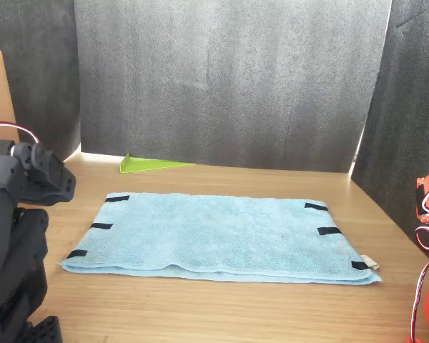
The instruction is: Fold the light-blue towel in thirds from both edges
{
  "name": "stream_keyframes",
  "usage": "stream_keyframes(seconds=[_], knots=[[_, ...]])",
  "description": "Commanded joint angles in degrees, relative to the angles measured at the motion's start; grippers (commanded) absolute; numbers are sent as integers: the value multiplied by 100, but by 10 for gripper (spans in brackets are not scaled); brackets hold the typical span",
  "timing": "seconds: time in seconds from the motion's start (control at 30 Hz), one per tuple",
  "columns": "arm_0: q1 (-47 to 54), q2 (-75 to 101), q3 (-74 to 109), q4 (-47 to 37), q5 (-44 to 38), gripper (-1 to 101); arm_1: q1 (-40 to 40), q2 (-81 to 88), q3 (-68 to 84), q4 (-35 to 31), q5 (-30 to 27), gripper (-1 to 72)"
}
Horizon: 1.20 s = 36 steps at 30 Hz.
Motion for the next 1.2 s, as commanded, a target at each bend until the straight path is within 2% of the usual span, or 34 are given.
stream_keyframes(seconds=[0.0,0.17,0.33,0.57,0.73,0.93,1.07,1.17], knots=[[114,35,-18,44,35,-3,44,53,26,26,149,0],[176,35,-105,9,53,-4,18,62,-79,-44,97,0],[281,-44,-290,-44,35,-4,53,-193,-844,211,-185,0],[413,-1468,-1028,-439,35,-4,149,-3164,-2514,-79,-606,0],[510,-2813,-1969,-483,62,-4,633,-4544,-3568,9,-765,0],[413,-4412,-2848,-571,0,-2,1107,-6697,-5142,396,-466,0],[325,-5229,-3111,-712,-70,66,1389,-7928,-5836,615,-316,5],[281,-5344,-3120,-747,-97,120,1538,-8525,-6056,694,-290,70]])
